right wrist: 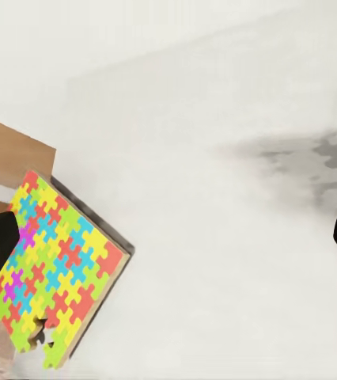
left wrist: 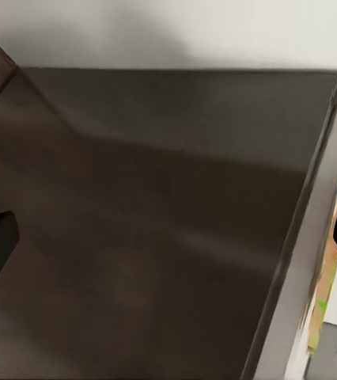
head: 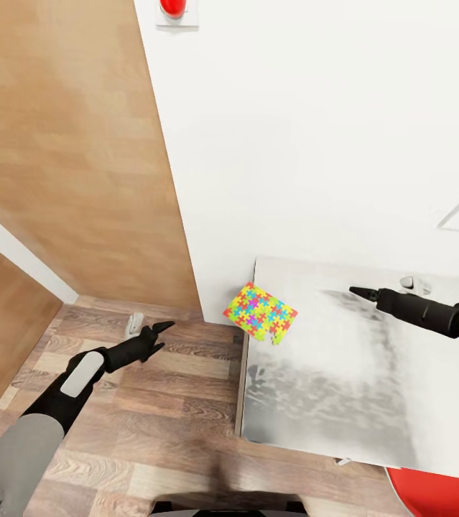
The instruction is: Put all the toys in the child's room - the three board games (two on the bed and one on the table), the two jigsaw puzzles on the table, and the tennis ball on the table - inside the toy box on the table in the child's room.
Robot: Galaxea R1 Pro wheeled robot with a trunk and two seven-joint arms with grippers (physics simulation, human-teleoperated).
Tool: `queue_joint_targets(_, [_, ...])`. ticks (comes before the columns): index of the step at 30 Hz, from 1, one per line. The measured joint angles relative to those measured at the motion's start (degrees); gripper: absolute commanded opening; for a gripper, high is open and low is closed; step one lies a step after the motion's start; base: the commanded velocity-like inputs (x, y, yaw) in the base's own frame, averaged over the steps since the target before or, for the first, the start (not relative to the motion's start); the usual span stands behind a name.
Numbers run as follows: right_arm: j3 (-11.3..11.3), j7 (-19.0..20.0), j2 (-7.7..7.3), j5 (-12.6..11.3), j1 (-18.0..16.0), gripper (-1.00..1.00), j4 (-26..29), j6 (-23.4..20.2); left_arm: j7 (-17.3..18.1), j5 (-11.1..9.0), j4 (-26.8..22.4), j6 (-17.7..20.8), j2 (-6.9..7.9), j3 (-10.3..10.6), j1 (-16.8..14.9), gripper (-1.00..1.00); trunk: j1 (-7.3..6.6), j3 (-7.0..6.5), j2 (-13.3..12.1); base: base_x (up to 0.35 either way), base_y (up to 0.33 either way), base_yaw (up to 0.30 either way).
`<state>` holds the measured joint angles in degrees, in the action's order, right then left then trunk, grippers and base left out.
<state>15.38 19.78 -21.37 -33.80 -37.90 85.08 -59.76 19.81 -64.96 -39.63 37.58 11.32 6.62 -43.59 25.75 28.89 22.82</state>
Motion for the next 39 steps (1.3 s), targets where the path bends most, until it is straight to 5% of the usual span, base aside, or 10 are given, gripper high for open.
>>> queue_joint_targets(10, [0.01, 0.02, 0.22, 0.03, 1.44, 1.00, 2.64, 0.00, 3.71, 1.63, 4.18, -1.57, 0.09, 0.01, -2.19, 1.00, 0.00, 0.00, 0.00, 0.000, 0.000, 0.000])
queue_joint_targets(39, [-0.03, -0.01, 0.44, 0.03, 1.92, 1.00, 3.46, 0.00, 4.88, 2.15, 6.17, -2.95, -0.20, 0.17, -4.02, 1.00, 0.00, 0.00, 0.00, 0.000, 0.000, -0.065])
